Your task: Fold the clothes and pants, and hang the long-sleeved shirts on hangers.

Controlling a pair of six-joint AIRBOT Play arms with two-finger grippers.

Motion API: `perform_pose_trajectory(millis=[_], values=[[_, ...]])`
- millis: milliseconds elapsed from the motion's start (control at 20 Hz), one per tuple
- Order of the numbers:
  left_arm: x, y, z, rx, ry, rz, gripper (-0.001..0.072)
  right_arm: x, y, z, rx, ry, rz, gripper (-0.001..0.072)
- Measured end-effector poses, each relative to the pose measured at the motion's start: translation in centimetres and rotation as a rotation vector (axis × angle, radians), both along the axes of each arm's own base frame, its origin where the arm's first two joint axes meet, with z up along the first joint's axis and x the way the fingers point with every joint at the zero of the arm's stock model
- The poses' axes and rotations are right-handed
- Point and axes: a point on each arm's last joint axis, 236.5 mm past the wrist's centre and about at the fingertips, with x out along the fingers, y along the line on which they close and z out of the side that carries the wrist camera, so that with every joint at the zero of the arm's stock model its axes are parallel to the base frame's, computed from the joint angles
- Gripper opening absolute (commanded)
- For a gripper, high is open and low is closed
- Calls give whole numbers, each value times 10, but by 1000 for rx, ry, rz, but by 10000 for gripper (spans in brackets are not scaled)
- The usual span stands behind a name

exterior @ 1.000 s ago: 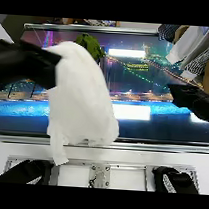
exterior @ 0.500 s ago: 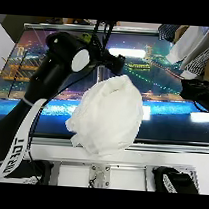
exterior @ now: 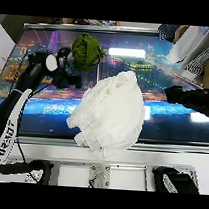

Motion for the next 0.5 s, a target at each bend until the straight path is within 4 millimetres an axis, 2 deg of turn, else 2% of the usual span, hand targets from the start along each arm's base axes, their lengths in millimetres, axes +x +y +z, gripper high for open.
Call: perform_pose_trajectory(millis=[50, 150, 250, 400, 500], values=[[-12, 6, -22, -39, 55, 36, 720, 0, 1, -12, 5, 37, 3, 658], [-34, 6, -54, -133, 130, 78, 720, -1, 6, -36, 25, 112, 11, 657], [-49, -4, -74, -215, 173, 92, 720, -3, 12, -61, 52, 187, 17, 658], [-57, -20, -93, -285, 208, 91, 701, -7, 17, -102, 76, 312, 20, 658], [-57, -30, -100, -308, 227, 77, 276, -12, 19, -132, 85, 408, 20, 659]])
